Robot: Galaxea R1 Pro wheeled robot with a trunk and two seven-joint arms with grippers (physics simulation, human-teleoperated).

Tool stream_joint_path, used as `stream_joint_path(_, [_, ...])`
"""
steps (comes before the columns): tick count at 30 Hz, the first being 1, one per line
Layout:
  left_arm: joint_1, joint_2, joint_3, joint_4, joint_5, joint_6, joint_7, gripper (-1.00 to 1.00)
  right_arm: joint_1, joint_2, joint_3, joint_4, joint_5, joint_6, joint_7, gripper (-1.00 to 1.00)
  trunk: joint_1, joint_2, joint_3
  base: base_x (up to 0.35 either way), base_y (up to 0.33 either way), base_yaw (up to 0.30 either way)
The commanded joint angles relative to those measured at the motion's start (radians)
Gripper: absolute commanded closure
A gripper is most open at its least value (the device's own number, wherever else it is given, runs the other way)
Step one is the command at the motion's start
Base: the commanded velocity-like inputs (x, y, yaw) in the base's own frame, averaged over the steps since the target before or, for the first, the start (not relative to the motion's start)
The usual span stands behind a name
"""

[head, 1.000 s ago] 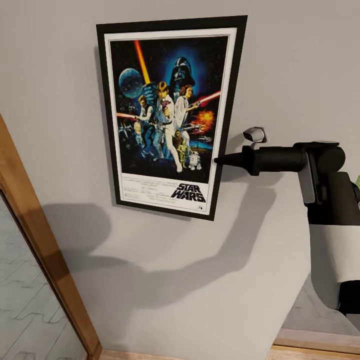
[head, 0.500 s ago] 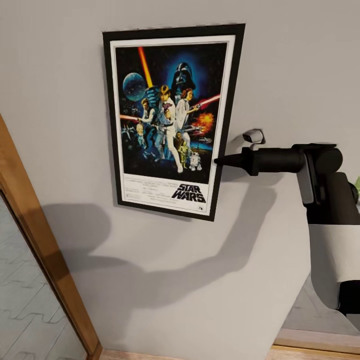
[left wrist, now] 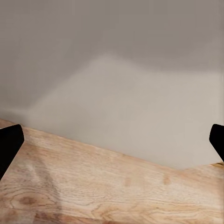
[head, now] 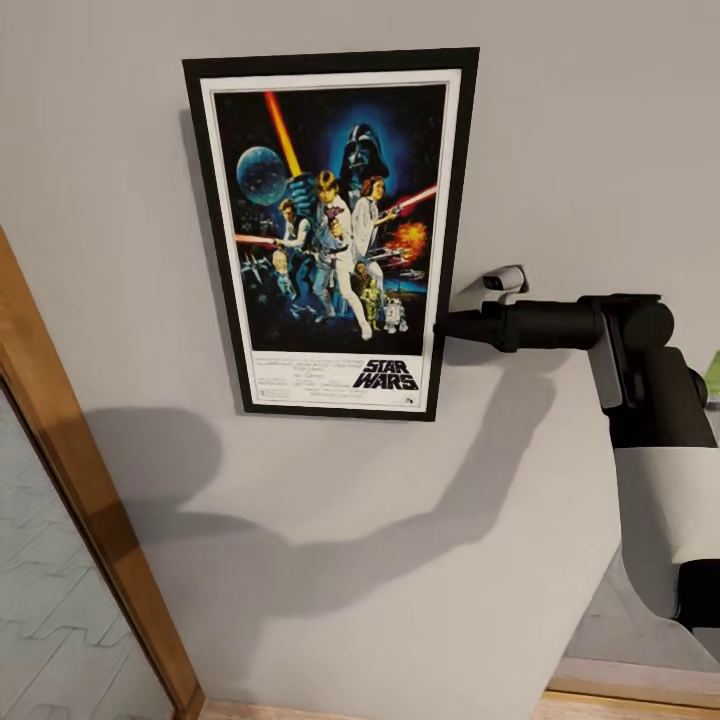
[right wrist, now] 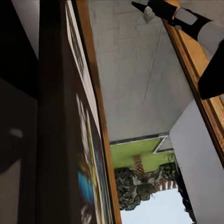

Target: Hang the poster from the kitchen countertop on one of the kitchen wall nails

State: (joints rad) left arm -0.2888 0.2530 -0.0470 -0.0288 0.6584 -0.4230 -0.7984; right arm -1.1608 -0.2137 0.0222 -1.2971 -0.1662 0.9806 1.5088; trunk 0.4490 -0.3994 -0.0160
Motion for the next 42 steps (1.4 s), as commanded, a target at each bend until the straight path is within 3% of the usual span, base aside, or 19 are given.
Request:
stream_joint_path(1, [-0.001, 0.0, -0.005, 0.001, 0.005, -0.005, -0.002, -1.0, 0.0, -0.001, 0.002, 0.003, 0.017, 0.004, -0.025, -1.0, 0.001, -0.001, -0.002, 0.0, 0.0, 0.0])
stream_joint_path(11, [-0.001, 0.0, -0.005, 0.001, 0.004, -0.005, -0.002, -1.0, 0.0, -0.002, 0.003, 0.004, 0.017, 0.004, -0.025, -1.0, 0.001, -0.001, -0.002, 0.0, 0.0, 0.0])
stream_joint_path(31, [-0.001, 0.0, -0.005, 0.001, 0.004, -0.005, -0.002, -1.0, 0.016, -0.003, 0.004, 0.0, 0.014, 0.0, -0.021, -1.0, 0.001, -0.001, -0.002, -0.23, 0.0, 0.0])
stream_joint_path(37, [-0.001, 0.0, -0.005, 0.001, 0.004, -0.005, -0.002, -1.0, 0.146, -0.003, 0.002, -0.008, 0.011, -0.052, -0.009, -1.0, 0.001, -0.001, -0.002, -0.323, 0.0, 0.0])
stream_joint_path(38, [-0.001, 0.0, -0.005, 0.001, 0.004, -0.005, -0.002, -1.0, 0.286, -0.005, -0.014, -0.01, 0.01, -0.148, 0.03, -1.0, 0.001, -0.001, -0.002, -0.08, 0.0, 0.0])
stream_joint_path(42, [-0.001, 0.0, -0.005, 0.001, 0.005, -0.005, -0.002, -1.0, 0.455, -0.006, -0.052, -0.011, 0.01, -0.259, 0.049, -1.0, 0.001, -0.001, -0.002, -0.035, 0.0, 0.0])
